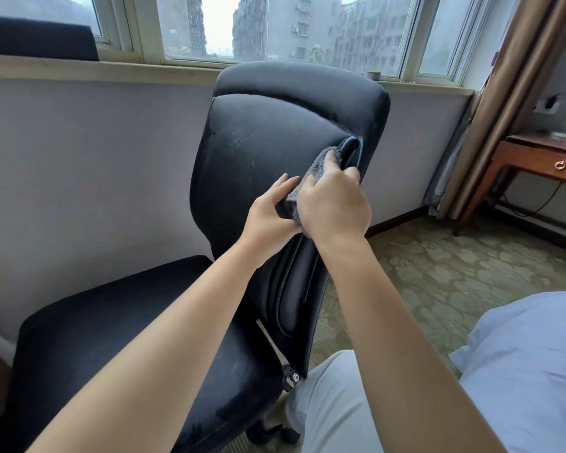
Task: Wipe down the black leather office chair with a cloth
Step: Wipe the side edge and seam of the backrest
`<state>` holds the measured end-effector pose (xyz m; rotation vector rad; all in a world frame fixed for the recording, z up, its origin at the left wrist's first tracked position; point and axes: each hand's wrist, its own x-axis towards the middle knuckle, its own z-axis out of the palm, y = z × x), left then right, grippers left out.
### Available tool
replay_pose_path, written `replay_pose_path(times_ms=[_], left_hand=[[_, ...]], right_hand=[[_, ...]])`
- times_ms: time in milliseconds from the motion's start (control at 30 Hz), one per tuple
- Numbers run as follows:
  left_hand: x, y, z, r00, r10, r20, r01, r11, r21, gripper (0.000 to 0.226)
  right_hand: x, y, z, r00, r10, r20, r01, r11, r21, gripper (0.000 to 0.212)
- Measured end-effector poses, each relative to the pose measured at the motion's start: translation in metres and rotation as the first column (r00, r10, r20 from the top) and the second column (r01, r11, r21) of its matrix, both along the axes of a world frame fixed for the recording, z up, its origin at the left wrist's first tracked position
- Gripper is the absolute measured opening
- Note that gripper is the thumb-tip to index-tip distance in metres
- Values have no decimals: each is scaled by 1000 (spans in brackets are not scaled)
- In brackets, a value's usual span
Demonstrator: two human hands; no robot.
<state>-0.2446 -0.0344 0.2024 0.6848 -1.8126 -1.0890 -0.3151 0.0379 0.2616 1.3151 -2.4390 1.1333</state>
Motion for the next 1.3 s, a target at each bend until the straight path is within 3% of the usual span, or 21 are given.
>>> replay_pose_path(times_ms=[200,400,633,967,1033,1200,1300], left_hand=[[-9,-4,-18,994,17,104,-6,995,-104,83],[-9,-13,-17,989,32,142,-9,988,-157,98],[-7,-9,-5,994,41,98,-25,987,-160,85],[-12,-14,-7,994,107,31,-104,989,-106,76],[-12,-11,-7,993,115,39,-109,985,-133,74],[-5,-8,-5,989,97,113,-75,980,-183,78],[-2,-5,-5,982,102,160,-62,969,-240,79]], right_hand=[[10,6,-13,995,47,83,-46,999,-17,50],[-7,-4,24,999,-17,33,19,998,-65,54],[5,-1,-3,1000,16,-6,-16,1000,8,53],[-8,-4,22,981,-89,-174,52,977,-206,39],[-8,-2,20,987,-81,-138,57,985,-165,28],[-1,2,5,997,3,-76,-4,1000,-21,29],[5,2,-2,996,11,-85,-16,998,-62,27]])
